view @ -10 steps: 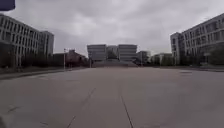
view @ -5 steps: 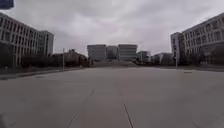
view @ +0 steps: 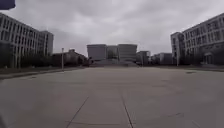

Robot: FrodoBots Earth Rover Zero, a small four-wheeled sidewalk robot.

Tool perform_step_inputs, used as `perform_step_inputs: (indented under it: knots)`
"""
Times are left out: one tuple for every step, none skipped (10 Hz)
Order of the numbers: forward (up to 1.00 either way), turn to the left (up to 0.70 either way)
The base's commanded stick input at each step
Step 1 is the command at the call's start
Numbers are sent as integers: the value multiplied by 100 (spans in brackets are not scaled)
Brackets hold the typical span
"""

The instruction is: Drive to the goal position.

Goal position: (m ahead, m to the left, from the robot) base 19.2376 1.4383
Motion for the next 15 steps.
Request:
perform_step_inputs:
  knots:
    - [70, 0]
    - [70, 0]
    - [70, 0]
    - [70, 0]
    - [70, 0]
    - [70, 0]
    - [70, 0]
    - [70, -1]
    - [70, -7]
    - [70, -24]
    - [70, -19]
    - [70, -7]
    - [70, 0]
    - [70, 0]
    - [70, 0]
